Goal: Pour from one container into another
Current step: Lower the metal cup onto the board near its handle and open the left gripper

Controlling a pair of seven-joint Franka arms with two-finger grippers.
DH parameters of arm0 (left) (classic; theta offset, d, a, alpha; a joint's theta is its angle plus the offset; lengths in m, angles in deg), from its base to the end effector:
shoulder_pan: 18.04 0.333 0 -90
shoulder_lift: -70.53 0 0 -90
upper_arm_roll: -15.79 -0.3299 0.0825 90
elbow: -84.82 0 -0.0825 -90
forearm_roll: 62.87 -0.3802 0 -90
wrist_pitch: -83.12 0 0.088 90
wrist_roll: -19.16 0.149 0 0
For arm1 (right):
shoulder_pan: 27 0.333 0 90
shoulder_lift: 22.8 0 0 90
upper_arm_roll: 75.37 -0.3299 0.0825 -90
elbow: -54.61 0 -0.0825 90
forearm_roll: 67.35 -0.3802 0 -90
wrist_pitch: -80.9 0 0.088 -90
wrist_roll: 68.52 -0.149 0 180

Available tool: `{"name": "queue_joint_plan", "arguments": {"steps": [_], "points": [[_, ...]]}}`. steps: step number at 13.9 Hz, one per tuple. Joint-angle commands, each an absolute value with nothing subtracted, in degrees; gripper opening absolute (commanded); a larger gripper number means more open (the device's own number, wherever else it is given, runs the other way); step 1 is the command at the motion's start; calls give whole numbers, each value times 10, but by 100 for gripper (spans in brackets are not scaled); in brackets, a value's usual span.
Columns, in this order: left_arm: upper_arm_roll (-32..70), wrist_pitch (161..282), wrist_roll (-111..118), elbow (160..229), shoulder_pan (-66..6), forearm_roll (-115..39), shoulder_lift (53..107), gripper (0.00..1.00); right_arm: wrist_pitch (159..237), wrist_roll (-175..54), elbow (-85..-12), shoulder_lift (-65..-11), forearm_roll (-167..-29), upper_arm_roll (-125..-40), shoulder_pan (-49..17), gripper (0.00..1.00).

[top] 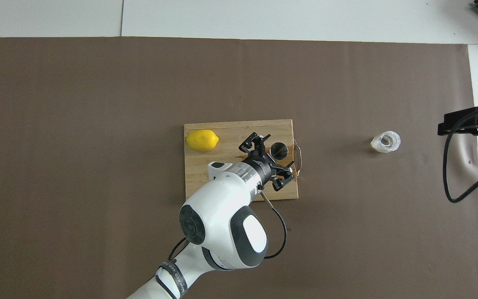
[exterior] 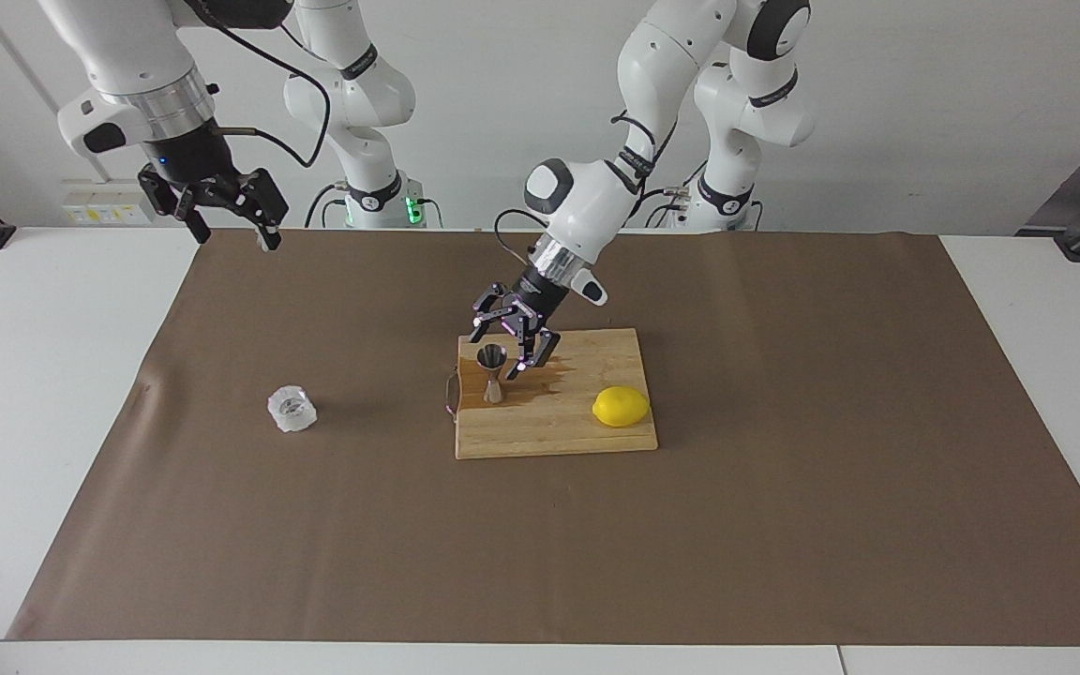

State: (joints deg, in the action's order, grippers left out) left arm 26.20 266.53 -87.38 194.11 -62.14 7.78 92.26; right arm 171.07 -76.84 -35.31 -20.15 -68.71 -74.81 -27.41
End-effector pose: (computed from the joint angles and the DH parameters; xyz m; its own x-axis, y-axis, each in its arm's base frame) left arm 0.4699 -0.4850 0.3493 -0.3787 0.5138 -0.7698 0.7999 0.6002 0.0070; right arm 0.5384 -0.0057 0.6226 0.9858 -0.1615 0.0466 -0.1601 -0.9866 -0.0312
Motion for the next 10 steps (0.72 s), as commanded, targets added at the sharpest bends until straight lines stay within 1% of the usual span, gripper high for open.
{"name": "queue_joint_plan", "arguments": {"steps": [1,4,7,10], "points": [[255,2673,-854,1946,-631,81,879,100,1700,-755,-349,-199,-703,-750,-282,100],[252,2651,-789,1946,-612,81,856,100,1700,-755,-349,-199,-703,-750,-282,100],[249,2549,-707,1940,-549,72,834,100,1700,-755,-349,-199,-703,-750,-282,100],[250,2451,-677,1918,-487,-49,827,100,1700,-755,-349,-199,-703,-750,-282,100]]}}
